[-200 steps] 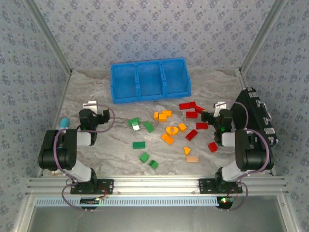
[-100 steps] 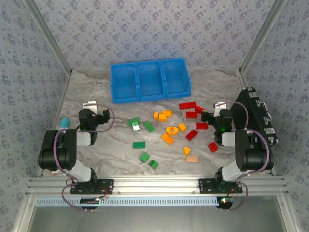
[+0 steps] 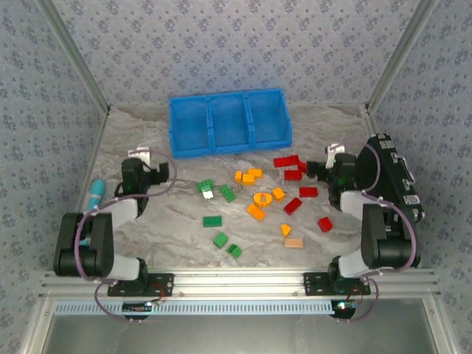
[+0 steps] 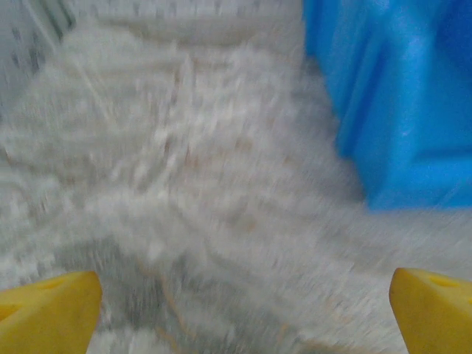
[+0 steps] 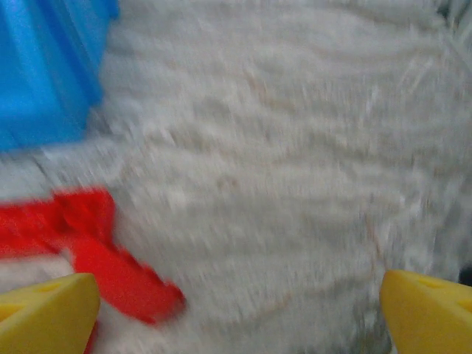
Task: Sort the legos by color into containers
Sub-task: Pick up the lego from the middle-right of the table.
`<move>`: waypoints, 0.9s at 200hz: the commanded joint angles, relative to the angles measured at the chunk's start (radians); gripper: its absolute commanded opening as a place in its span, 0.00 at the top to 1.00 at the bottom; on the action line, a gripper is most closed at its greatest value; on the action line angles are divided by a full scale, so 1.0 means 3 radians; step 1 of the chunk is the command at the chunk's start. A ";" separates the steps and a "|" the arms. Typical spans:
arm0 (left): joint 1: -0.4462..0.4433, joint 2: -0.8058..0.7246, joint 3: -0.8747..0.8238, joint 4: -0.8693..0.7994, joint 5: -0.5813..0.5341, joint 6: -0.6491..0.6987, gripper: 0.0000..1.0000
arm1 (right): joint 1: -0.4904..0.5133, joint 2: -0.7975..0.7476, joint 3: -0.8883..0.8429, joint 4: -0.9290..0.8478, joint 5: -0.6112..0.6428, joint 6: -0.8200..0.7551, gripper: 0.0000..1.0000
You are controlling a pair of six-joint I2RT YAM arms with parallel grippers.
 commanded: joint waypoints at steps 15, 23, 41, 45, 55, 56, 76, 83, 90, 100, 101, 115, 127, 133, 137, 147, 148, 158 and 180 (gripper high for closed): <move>-0.0131 -0.0518 0.0754 -0.1232 0.0160 -0.0256 0.00 | 0.0130 -0.0195 0.0688 -0.1389 -0.0088 0.0278 0.02; -0.0146 -0.0547 0.0889 -0.1461 0.0341 -0.0199 0.00 | 0.0167 -0.0157 0.0773 -0.1537 -0.0106 0.0377 0.03; -0.0256 -0.0616 0.1031 -0.1717 0.0264 -0.0201 0.00 | 0.0204 -0.0046 0.0797 -0.1659 -0.0288 0.0635 0.07; -0.0278 -0.0634 0.1044 -0.1748 0.0249 -0.0215 0.00 | 0.0218 -0.0019 0.0795 -0.1678 -0.0339 0.0676 0.07; -0.0325 -0.0679 0.1073 -0.1834 0.0243 -0.0224 0.00 | 0.0311 0.0024 0.0773 -0.1698 -0.0324 0.0744 0.06; -0.0328 -0.0686 0.1075 -0.1841 0.0243 -0.0223 0.00 | 0.0321 0.0025 0.0770 -0.1700 -0.0314 0.0749 0.06; -0.0449 -0.0792 0.1096 -0.1933 0.0130 -0.0158 0.00 | 0.0539 0.0096 0.0784 -0.1817 -0.0147 0.0850 0.04; -0.0473 -0.0820 0.1109 -0.1961 0.0118 -0.0164 0.00 | 0.0610 0.0122 0.0804 -0.1859 -0.0100 0.0891 0.03; -0.0488 -0.0847 0.1133 -0.1997 0.0132 -0.0185 0.00 | 0.0672 0.0149 0.0825 -0.1903 -0.0044 0.0937 0.02; -0.0500 -0.0866 0.1188 -0.2076 0.0145 -0.0213 0.00 | 0.0739 0.0191 0.0858 -0.1960 0.0002 0.0990 0.02; -0.0503 -0.0869 0.1194 -0.2088 0.0148 -0.0217 0.00 | 0.0744 0.0196 0.0861 -0.1964 0.0005 0.0995 0.01; -0.0520 -0.0924 0.1275 -0.2212 0.0146 -0.0243 0.00 | 0.0797 0.0285 0.0918 -0.2036 0.0081 0.1056 0.01; -0.0526 -0.0992 0.1334 -0.2333 0.0187 -0.0251 0.00 | 0.0817 0.0374 0.0955 -0.2067 0.0128 0.1107 0.01; -0.0527 -0.1026 0.1368 -0.2398 0.0221 -0.0240 0.00 | 0.0824 0.0417 0.0970 -0.2077 0.0145 0.1133 0.01; -0.0528 -0.1047 0.1393 -0.2450 0.0236 -0.0232 0.00 | 0.0830 0.0448 0.0987 -0.2096 0.0150 0.1149 0.01; -0.0533 -0.1100 0.1453 -0.2590 0.0284 -0.0191 0.00 | 0.0845 0.0525 0.1027 -0.2133 0.0172 0.1182 0.01; -0.0532 -0.1104 0.1459 -0.2606 0.0286 -0.0186 0.00 | 0.0844 0.0532 0.1032 -0.2135 0.0174 0.1183 0.01; -0.0531 -0.1155 0.1519 -0.2759 0.0303 -0.0135 0.00 | 0.0855 0.0613 0.1069 -0.2157 0.0192 0.1208 0.01; -0.0531 -0.1288 0.1562 -0.2984 0.0322 -0.0101 0.00 | 0.0885 0.0770 0.1136 -0.2145 0.0237 0.1254 0.01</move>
